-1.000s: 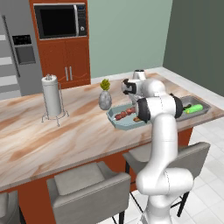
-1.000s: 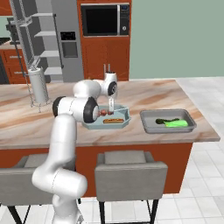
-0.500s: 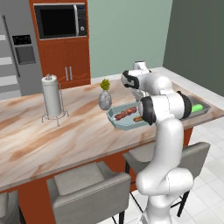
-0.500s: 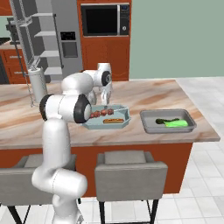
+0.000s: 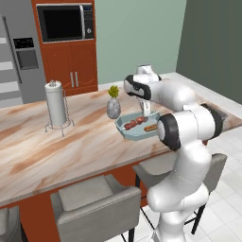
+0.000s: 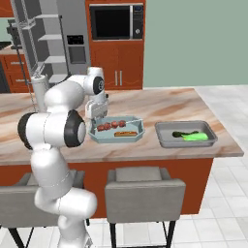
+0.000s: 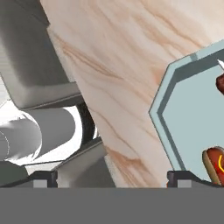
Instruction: Place the cold items (corn and squash) from the fridge in one tupperware on the dining counter. Place the warm items (hot dog and kebab skewer) in the stove area in another tupperware.
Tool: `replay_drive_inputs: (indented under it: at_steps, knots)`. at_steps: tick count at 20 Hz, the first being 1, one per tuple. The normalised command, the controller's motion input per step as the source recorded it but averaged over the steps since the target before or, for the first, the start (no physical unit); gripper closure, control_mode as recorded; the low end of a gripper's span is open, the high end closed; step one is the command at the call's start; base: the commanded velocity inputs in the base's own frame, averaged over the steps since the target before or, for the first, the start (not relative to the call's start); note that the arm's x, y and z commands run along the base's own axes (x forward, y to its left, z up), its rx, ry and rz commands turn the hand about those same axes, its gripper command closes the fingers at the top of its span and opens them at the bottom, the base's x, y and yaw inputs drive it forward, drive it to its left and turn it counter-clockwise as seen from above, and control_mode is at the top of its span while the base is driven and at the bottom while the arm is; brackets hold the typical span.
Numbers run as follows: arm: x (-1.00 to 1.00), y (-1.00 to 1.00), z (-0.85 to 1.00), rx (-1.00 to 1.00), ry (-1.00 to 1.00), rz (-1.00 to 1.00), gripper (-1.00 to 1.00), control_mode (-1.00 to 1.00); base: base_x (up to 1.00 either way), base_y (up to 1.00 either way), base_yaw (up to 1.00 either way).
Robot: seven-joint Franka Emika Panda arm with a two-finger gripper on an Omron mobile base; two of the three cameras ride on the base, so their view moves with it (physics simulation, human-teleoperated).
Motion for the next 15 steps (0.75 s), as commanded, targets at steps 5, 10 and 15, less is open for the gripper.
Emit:
replay_drive_inputs:
  at_steps: [5,10,15]
  knots:
    - [-1.00,0.27,0.19,0.00,-0.16,-0.27,-1.00,-1.00,0.00,0.00,0.00]
    - [-1.00,0.22,0.23,0.00,-0.31,-0.25,-1.00,-1.00,0.00,0.00,0.00]
    - [-1.00,0.19,0.42,-0.09,-0.30,-0.22,-1.00,-1.00,0.00,0.00,0.00]
